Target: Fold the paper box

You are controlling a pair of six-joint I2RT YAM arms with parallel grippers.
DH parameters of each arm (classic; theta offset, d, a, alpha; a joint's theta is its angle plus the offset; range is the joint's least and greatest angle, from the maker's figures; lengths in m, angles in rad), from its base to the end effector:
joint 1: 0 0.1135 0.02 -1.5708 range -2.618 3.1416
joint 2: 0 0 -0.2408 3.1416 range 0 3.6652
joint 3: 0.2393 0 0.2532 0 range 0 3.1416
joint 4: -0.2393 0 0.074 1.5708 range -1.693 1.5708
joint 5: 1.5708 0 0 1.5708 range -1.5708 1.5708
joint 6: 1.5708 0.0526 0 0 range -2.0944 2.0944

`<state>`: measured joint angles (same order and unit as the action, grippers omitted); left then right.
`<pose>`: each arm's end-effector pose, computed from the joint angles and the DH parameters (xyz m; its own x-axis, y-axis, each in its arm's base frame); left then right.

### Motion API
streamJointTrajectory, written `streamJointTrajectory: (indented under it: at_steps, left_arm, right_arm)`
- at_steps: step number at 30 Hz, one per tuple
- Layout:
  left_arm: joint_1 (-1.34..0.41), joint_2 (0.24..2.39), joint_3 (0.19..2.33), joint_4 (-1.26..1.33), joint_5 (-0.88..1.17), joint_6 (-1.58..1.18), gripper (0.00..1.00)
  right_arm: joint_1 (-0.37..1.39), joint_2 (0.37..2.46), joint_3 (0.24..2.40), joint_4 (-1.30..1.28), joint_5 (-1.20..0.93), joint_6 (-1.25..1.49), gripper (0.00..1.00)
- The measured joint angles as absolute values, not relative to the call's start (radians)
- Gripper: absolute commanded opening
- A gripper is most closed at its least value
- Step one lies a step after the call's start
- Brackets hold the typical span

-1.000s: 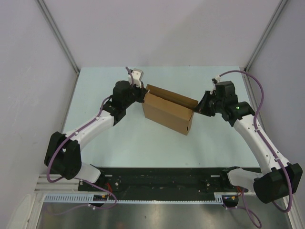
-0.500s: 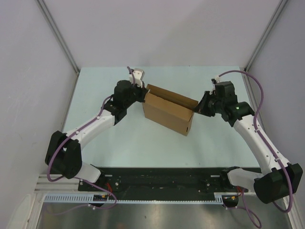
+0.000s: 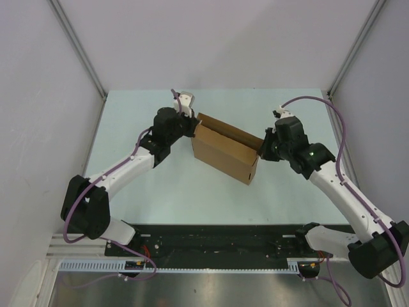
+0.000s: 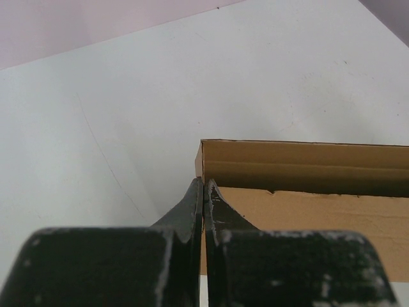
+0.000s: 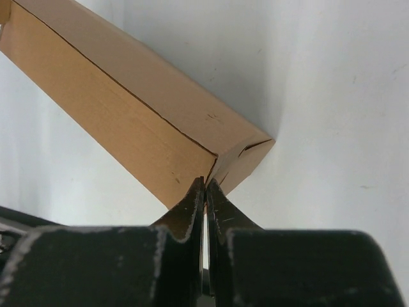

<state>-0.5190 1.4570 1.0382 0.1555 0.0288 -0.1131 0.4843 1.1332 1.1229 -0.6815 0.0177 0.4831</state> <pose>0.3153 -0.1819 0.2746 -0.2832 0.0319 -0.9585 0.4911 0.8633 -0.1164 0.2323 0.1212 0.3083 -0.7106 0.1510 -0.6872 -0.1393 0.9272 0.3477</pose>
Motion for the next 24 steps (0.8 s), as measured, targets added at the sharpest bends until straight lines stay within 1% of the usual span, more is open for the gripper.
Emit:
streamJointTrajectory:
  at_steps: [13,24]
  left_arm:
    - [-0.521,1.457,1.038,0.155,0.028,-0.115,0.00]
    - [-0.522,1.458,1.044,0.144,0.019,-0.131,0.00]
  right_arm:
    - [0.662,1.076,1.038,-0.601,0.280,0.466,0.00]
    - [0.729,1.012,0.934,-0.485,0.385,0.467,0.00]
